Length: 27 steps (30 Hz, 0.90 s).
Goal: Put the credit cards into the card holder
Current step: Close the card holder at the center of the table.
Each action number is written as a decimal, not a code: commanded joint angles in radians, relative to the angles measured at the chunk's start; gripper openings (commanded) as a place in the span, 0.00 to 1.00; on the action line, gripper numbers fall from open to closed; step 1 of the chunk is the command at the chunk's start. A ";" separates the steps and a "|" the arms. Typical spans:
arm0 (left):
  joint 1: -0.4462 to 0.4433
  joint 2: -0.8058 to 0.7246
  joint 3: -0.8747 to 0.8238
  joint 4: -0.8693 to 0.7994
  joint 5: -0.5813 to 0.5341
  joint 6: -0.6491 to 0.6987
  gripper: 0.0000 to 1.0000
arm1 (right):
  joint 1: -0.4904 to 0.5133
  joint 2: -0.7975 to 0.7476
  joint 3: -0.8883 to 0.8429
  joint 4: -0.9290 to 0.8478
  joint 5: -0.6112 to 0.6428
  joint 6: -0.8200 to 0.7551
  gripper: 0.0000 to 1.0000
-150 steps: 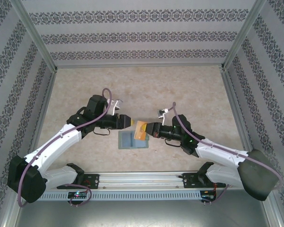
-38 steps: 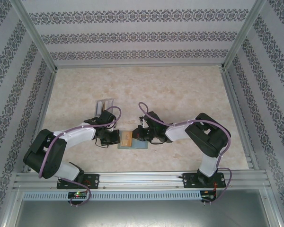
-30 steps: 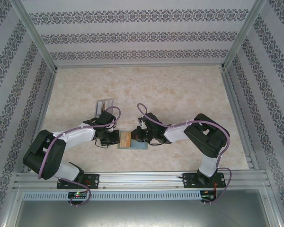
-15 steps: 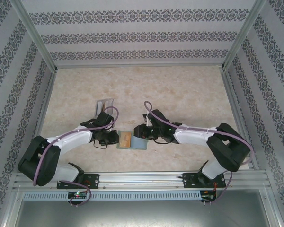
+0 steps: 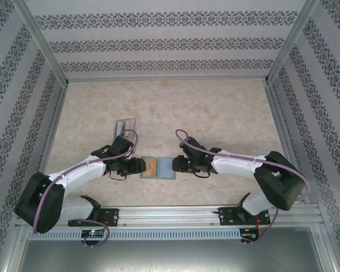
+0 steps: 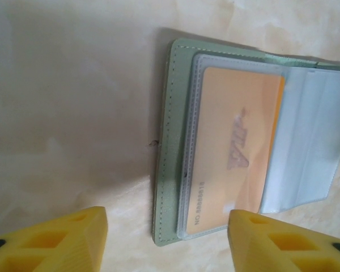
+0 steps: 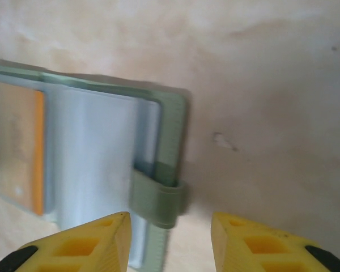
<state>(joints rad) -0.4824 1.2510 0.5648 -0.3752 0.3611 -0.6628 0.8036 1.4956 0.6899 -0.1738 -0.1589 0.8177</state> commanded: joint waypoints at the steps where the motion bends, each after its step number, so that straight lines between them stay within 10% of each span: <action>1: 0.005 0.022 -0.018 0.057 0.021 -0.004 0.66 | 0.027 0.041 0.041 -0.062 0.047 -0.022 0.43; 27: 0.005 -0.132 -0.009 0.189 0.192 -0.104 0.60 | 0.131 0.229 0.129 0.223 -0.097 0.046 0.25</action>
<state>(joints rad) -0.4767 1.1309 0.5549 -0.2398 0.5144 -0.7387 0.9127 1.6943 0.8074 -0.0353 -0.1963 0.8421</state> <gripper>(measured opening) 0.606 0.245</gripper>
